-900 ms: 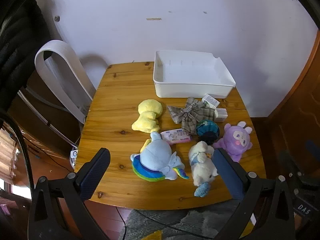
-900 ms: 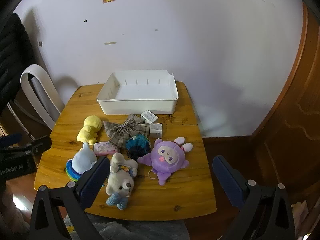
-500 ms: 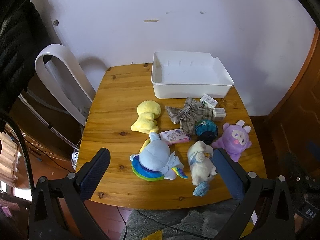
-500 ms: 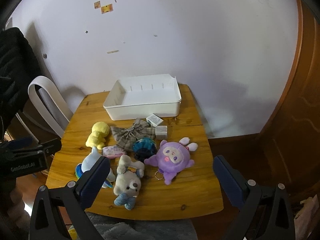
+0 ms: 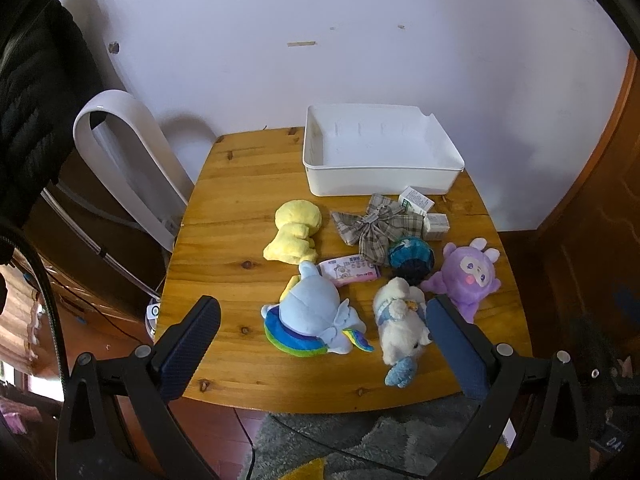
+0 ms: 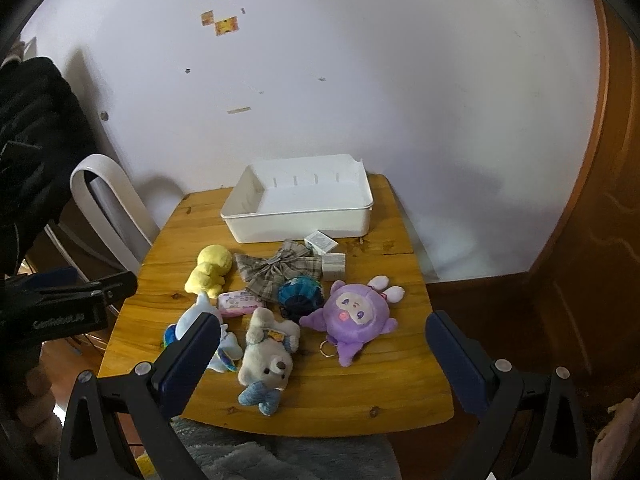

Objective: Organize objects
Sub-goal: 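Move both grippers toward the plush toys on the table, then grasp the blue pony plush with the left gripper while the right gripper grasps the white bear, then lift both plushes and carry them over the white tray, then open both grippers to drop the pony and bear into the tray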

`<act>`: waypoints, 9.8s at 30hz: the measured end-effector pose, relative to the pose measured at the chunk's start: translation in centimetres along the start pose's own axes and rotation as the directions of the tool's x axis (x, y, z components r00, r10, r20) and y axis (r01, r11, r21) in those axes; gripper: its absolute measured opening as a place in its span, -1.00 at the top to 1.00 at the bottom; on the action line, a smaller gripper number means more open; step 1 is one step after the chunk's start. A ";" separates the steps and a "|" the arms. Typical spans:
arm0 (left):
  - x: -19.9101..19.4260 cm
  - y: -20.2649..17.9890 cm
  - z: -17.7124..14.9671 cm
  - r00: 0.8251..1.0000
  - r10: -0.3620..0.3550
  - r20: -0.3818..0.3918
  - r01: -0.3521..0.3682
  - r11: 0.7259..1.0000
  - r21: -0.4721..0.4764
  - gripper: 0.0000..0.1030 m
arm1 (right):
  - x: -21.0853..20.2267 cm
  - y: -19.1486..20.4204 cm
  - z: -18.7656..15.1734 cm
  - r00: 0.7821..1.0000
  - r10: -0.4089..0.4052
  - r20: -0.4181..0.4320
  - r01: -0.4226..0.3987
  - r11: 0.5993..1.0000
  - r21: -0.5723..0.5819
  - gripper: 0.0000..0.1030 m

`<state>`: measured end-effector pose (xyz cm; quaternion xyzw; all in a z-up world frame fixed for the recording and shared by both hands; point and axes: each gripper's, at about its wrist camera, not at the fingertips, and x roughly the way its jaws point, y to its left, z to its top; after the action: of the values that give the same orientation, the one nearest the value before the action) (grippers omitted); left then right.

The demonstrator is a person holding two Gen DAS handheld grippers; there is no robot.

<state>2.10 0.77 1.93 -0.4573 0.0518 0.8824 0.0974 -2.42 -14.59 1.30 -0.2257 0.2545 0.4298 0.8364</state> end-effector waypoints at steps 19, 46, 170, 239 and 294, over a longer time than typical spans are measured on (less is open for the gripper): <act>-0.1 0.4 -0.5 0.999 -0.043 0.010 0.043 0.998 0.047 -0.99 | 0.2 0.7 -0.4 1.000 0.004 -0.016 -0.004 1.000 -0.001 -0.99; 0.2 1.8 1.4 0.997 -0.040 -0.061 0.057 0.954 0.295 -0.98 | 1.2 2.5 2.1 0.996 -0.065 -0.055 0.060 0.995 -0.085 -0.99; 7.6 4.9 -2.4 0.953 -0.304 -0.014 0.294 0.909 0.297 -0.57 | 13.7 5.7 -4.0 0.966 0.047 -0.254 -0.082 0.988 -0.130 -0.13; 20.6 -9.8 23.5 0.953 -0.288 0.096 0.246 0.917 0.315 -0.58 | 25.5 8.6 24.4 0.972 0.213 -0.097 -0.233 0.919 -0.319 -0.15; 21.6 -7.9 21.1 0.891 -0.431 -0.143 0.453 0.813 0.365 -0.93 | 25.2 5.6 20.6 0.944 0.268 -0.193 -0.323 0.873 -0.366 -0.24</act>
<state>-25.11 15.01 -3.58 -0.4516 0.1209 0.7948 0.3871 10.33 15.88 0.61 -0.3756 0.2511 0.5786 0.6790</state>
